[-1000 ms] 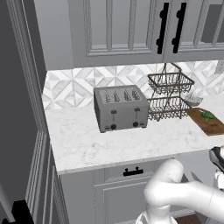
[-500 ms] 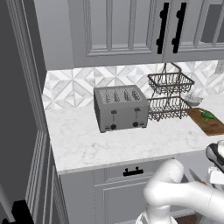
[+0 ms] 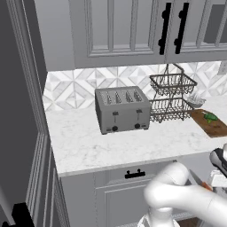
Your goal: Place the appropriate cutting tool for cutting the broccoli skin on the cutting board.
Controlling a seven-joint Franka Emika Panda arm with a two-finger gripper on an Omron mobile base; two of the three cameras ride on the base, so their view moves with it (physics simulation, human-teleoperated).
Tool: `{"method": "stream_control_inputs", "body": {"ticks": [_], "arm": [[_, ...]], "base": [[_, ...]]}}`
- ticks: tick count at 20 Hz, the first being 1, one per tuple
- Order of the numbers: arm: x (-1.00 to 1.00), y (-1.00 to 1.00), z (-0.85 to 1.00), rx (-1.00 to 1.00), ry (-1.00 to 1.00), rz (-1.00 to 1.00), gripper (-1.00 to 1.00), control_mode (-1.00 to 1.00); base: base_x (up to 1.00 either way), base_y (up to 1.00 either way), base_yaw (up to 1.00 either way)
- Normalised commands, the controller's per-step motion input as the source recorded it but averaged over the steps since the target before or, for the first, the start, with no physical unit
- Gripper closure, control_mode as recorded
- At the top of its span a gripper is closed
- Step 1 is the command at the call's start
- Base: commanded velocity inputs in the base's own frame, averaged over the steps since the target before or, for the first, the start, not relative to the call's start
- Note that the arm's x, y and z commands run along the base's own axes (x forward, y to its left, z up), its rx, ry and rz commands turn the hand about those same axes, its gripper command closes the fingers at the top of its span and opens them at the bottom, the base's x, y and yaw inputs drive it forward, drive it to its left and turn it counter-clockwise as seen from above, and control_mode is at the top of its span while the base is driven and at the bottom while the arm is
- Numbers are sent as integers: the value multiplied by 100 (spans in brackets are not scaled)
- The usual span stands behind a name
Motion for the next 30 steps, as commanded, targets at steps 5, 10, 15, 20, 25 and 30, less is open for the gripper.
{"method": "stream_control_inputs", "body": {"ticks": [5, 10, 15, 20, 25, 30], "arm": [[0, 11, 24, -3, -4, 0, -100, -100], [0, 20, 27, -1, -1, 0, -100, -100], [0, 34, -13, -5, 0, 0, -100, -100], [9, 25, -34, -5, -1, 0, -100, -100], [8, 0, -36, -2, -5, 0, -100, -100], [0, 7, -32, -4, -4, 0, 100, -100]], "base": [[0, 0, 0], [0, 0, 0], [0, 0, 0], [0, 0, 0], [0, 0, 0], [0, 0, 0]]}}
